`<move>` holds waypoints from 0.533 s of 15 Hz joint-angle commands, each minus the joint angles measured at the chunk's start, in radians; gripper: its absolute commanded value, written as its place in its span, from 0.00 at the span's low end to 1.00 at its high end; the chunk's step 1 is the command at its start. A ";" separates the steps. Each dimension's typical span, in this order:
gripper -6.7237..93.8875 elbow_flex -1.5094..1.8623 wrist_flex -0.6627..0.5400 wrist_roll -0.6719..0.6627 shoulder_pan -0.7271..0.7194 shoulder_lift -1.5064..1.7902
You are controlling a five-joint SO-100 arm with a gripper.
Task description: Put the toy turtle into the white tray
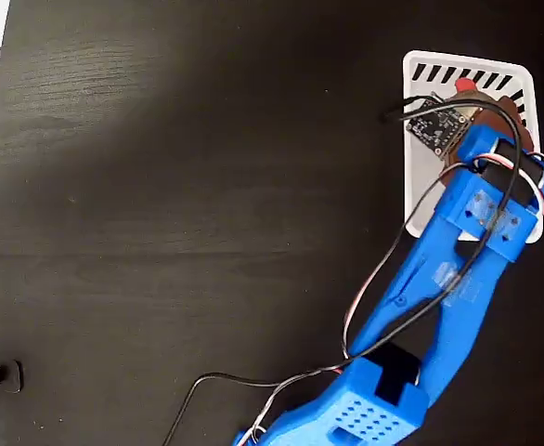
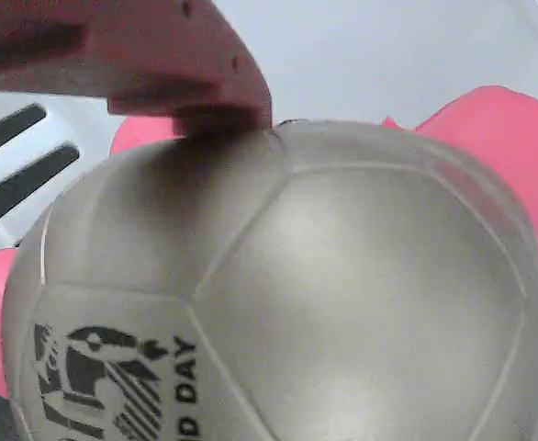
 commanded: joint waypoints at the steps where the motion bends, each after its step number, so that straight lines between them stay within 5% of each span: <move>1: 0.63 0.000 0.009 0.003 0.009 0.054; 8: 0.62 0.005 0.009 0.002 0.008 0.067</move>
